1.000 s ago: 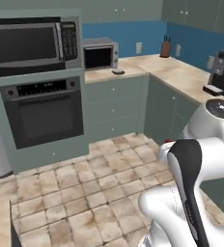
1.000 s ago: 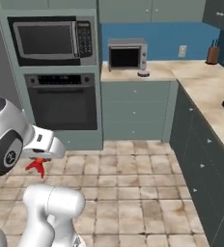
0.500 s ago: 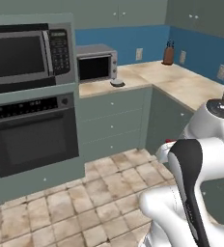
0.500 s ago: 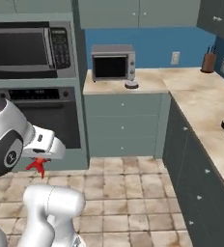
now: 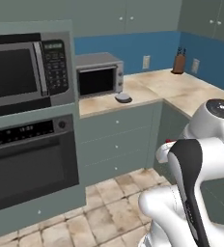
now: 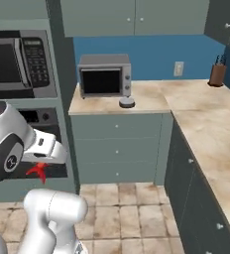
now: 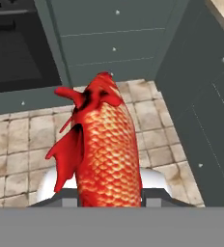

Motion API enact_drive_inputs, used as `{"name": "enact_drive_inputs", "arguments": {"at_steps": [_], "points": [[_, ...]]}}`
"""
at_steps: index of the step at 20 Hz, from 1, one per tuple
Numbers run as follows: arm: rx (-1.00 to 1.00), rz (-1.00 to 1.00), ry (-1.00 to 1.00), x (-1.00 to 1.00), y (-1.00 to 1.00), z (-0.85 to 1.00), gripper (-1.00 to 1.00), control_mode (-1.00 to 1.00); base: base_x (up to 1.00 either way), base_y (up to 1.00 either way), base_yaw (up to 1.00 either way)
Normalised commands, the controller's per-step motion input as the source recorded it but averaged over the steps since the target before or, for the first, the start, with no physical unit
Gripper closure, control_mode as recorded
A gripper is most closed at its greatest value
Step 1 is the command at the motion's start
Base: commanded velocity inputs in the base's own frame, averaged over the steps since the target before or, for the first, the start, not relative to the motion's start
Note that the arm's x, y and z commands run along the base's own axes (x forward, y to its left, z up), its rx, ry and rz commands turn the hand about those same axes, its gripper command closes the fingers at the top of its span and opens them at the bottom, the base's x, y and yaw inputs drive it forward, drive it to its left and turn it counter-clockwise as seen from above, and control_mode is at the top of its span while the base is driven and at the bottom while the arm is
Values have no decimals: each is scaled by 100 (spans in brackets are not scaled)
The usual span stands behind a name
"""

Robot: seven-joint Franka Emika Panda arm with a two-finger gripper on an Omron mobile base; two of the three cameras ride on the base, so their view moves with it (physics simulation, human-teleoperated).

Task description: Take the fish from the fridge and place it on the digital scale on the counter by the fridge. Wait a few seconds for a reading, then move it to the plate on the dining counter.

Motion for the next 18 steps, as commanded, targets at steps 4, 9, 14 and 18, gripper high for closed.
{"name": "enact_drive_inputs", "arguments": {"at_steps": [4,9,14,18], "points": [[0,0,0,0,0,0,100,100,100,-45,1],[0,0,0,0,0,0,100,100,100,-65,12],[0,0,0,0,0,0,100,100,100,-21,16],[0,0,0,0,0,0,100,100,95,0,10]]}}
